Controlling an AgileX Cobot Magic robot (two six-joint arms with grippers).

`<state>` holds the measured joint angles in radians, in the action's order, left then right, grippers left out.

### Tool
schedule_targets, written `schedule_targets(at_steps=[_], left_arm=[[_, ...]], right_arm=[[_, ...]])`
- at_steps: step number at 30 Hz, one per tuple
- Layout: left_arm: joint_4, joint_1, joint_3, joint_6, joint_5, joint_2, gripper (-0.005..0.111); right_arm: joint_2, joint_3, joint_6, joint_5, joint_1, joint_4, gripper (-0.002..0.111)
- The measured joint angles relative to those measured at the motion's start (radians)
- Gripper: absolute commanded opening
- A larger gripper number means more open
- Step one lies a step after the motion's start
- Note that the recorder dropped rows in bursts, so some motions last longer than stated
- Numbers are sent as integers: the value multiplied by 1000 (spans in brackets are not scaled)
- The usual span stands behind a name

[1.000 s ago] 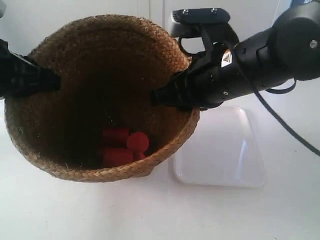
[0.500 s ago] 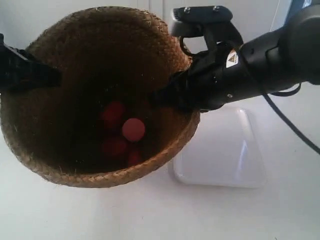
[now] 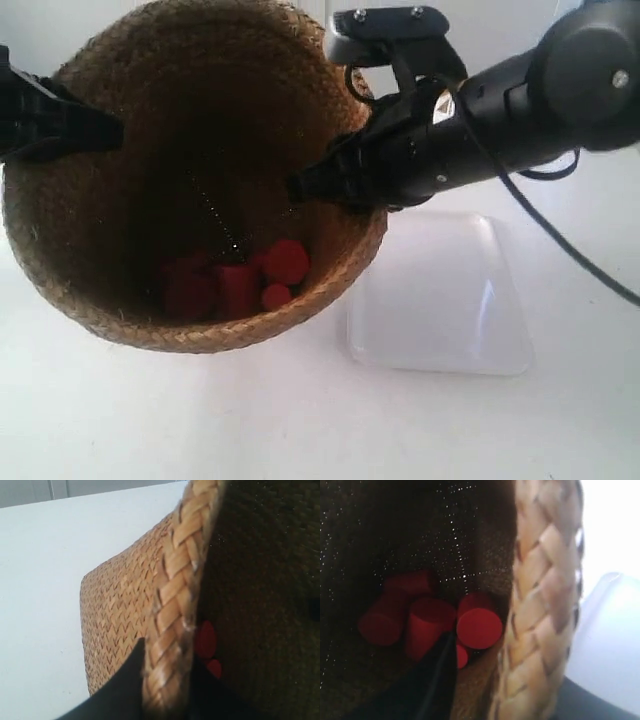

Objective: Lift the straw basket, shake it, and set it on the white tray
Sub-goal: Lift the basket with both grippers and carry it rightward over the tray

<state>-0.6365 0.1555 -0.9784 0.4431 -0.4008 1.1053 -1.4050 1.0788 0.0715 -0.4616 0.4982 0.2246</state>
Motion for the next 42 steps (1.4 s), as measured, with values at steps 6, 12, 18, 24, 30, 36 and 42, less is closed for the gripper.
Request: schedule_targets(at_steps=[6,12,18,24,30,36,42], left_arm=[[-54,3,-125,39,-31,-103,0],[-14,-37,-20,14,-82,-22,0],[-23,-39,-19,32,-60,-44,0],[-13,-41,18,36,-35,-40,0],[-9,-41,51,32,32,-40,0],[1,-41,51,33,40,-32,0],[-1,-41,51,22,53,21,0]], right_arm=[[204,94,26,28,44,-16,0],[35,8,18,-37,41,-18,0],[40,14,18,0,41,-18,0],[6,14,1,5,41,-18,0],[-15,14,-38,10,18,-30,0],[-16,5,-91,32,-4,-47,0],[-49,-7,-105,40,-4,-47,0]])
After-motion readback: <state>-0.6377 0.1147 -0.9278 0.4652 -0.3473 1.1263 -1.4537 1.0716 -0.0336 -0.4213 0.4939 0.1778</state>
